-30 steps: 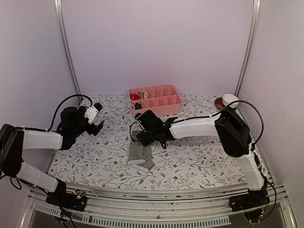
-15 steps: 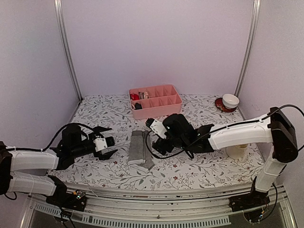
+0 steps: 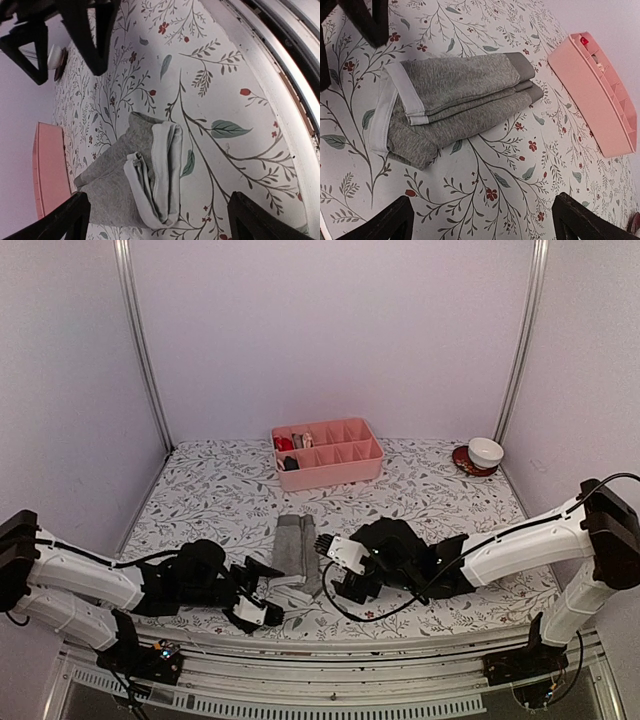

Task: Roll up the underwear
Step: Rotate the underwear at the center of the board, then pick up the underwear from the center of the board.

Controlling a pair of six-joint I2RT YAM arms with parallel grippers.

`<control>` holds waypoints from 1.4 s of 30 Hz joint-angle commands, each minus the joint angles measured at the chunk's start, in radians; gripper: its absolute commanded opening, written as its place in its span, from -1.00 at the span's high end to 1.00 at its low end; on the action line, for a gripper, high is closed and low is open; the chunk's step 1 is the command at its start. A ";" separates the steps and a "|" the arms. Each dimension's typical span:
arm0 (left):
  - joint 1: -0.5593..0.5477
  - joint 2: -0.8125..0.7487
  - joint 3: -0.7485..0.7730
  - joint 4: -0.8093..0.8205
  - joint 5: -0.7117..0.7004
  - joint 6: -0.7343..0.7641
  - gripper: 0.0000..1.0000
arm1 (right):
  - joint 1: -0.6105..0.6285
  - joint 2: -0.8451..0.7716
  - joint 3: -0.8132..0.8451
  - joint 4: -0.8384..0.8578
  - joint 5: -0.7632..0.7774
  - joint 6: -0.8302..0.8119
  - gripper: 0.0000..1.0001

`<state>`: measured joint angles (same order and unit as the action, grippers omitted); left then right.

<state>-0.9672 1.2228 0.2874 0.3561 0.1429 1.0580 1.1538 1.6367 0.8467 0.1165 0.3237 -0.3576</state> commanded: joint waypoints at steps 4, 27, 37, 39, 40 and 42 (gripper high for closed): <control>-0.128 0.227 0.135 -0.031 -0.239 -0.065 -0.97 | 0.011 -0.108 -0.072 0.165 0.122 -0.013 -0.98; -0.171 0.493 0.205 0.023 -0.341 -0.115 0.14 | 0.011 -0.120 -0.127 0.261 0.178 -0.075 -0.98; -0.073 0.457 0.296 -0.156 -0.169 -0.194 0.90 | 0.026 -0.150 -0.288 0.514 -0.022 -0.296 -0.98; -0.055 0.442 0.317 -0.209 -0.117 -0.198 1.00 | 0.036 -0.156 -0.333 0.557 -0.075 -0.350 -0.98; -0.044 0.435 0.330 -0.244 -0.085 -0.197 1.00 | 0.040 -0.155 -0.350 0.571 -0.106 -0.374 -0.98; -0.019 0.422 0.367 -0.336 0.011 -0.192 1.00 | 0.050 -0.148 -0.379 0.608 -0.151 -0.449 -0.98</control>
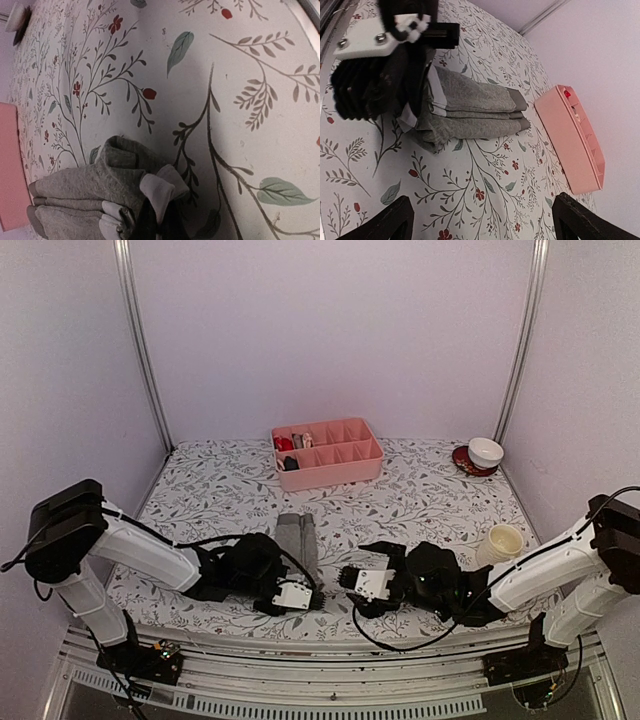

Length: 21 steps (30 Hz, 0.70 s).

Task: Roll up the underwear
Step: Pick up the underwear from the center of the board.

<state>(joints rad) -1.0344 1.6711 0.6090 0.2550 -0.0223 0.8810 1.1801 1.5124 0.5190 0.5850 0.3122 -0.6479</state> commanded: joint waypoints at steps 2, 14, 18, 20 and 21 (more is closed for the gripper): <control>0.069 -0.032 0.086 -0.314 0.252 -0.008 1.00 | 0.035 -0.004 -0.061 0.154 -0.168 -0.205 -0.98; 0.185 -0.071 0.192 -0.541 0.475 -0.005 1.00 | 0.061 0.090 -0.033 0.175 -0.199 -0.270 -0.99; 0.205 -0.042 0.238 -0.595 0.517 -0.014 1.00 | 0.091 0.143 -0.012 0.175 -0.228 -0.335 -0.99; 0.216 -0.023 0.268 -0.627 0.538 -0.017 1.00 | 0.104 0.191 0.018 0.171 -0.217 -0.368 -0.97; 0.222 -0.013 0.281 -0.643 0.549 -0.017 1.00 | 0.107 0.218 0.039 0.169 -0.206 -0.376 -0.96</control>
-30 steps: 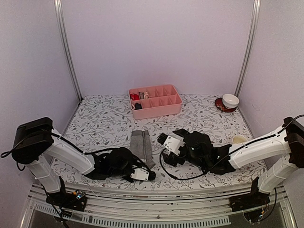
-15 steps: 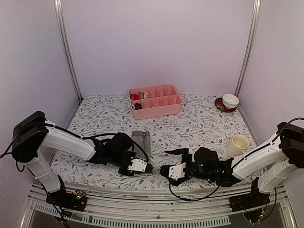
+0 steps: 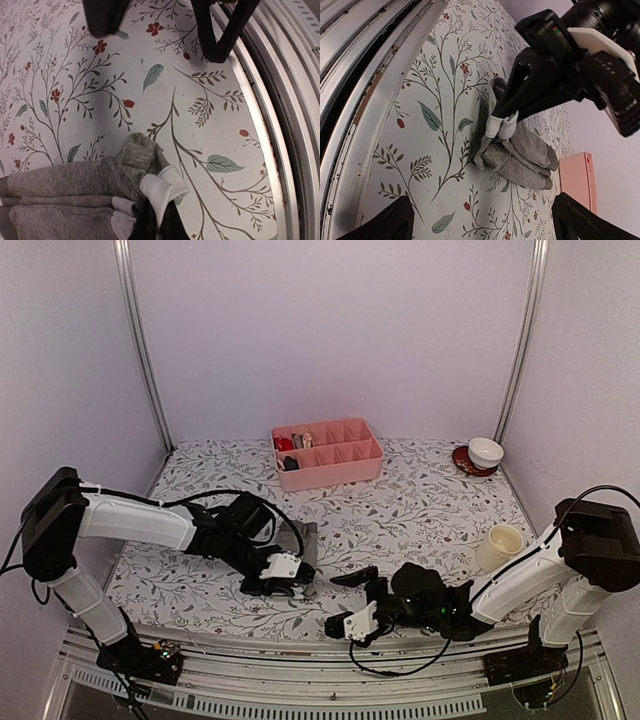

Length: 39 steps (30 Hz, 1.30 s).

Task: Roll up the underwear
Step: Pick up the underwear from the center of the board, then roll the underwear at the center of the board.

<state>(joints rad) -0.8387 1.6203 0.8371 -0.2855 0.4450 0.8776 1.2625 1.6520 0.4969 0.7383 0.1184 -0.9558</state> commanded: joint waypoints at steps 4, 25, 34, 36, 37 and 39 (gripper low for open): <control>0.059 0.071 0.104 -0.148 0.123 -0.008 1.00 | 0.028 0.155 0.136 -0.018 0.009 -0.044 -0.90; 0.102 0.102 0.141 -0.199 0.190 0.006 1.00 | -0.016 0.380 0.448 -0.192 0.046 0.109 -0.42; 0.101 0.099 0.131 -0.199 0.189 0.007 1.00 | -0.028 0.422 0.505 -0.218 0.067 0.161 -0.08; 0.102 0.098 0.131 -0.199 0.189 0.006 1.00 | -0.028 0.426 0.517 -0.242 0.065 0.178 0.33; 0.102 0.097 0.132 -0.199 0.187 0.006 1.00 | -0.029 0.428 0.522 -0.251 0.062 0.184 0.37; 0.101 0.095 0.133 -0.199 0.184 0.004 1.00 | -0.029 0.427 0.529 -0.266 0.053 0.208 0.41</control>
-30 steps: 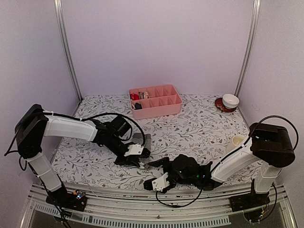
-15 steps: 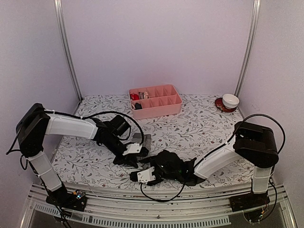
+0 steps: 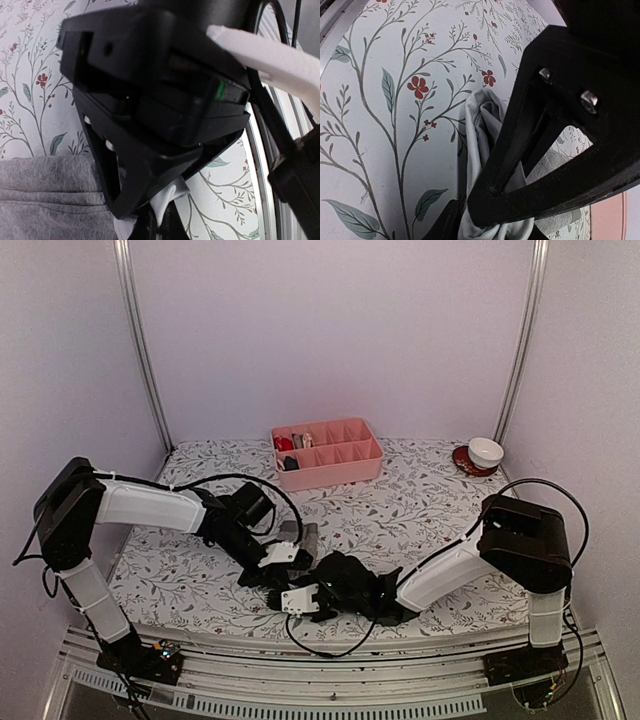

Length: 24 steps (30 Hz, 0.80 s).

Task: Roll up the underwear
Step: Roll the underwear at the center of the board.

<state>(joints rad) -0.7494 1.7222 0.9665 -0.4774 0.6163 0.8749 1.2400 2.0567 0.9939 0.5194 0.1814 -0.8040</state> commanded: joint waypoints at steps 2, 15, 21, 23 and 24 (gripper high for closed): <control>0.013 -0.013 0.001 -0.007 0.005 0.007 1.00 | -0.008 0.019 0.038 -0.067 -0.016 0.082 0.49; 0.055 -0.315 -0.105 0.031 -0.033 0.007 -0.97 | -0.041 0.010 0.137 -0.305 -0.129 0.248 0.93; 0.107 -0.548 -0.285 0.170 -0.096 0.047 -0.97 | -0.095 0.056 0.279 -0.523 -0.307 0.369 0.92; 0.106 -0.625 -0.370 0.248 -0.128 0.082 -0.97 | -0.124 0.096 0.362 -0.643 -0.405 0.414 0.91; 0.106 -0.660 -0.413 0.278 -0.135 0.105 -0.97 | -0.139 0.113 0.391 -0.679 -0.452 0.446 0.91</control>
<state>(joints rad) -0.6361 1.1652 0.6937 -0.3099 0.4862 0.9134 1.1763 2.0998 1.2640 0.0528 -0.1047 -0.5236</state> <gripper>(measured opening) 0.985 0.047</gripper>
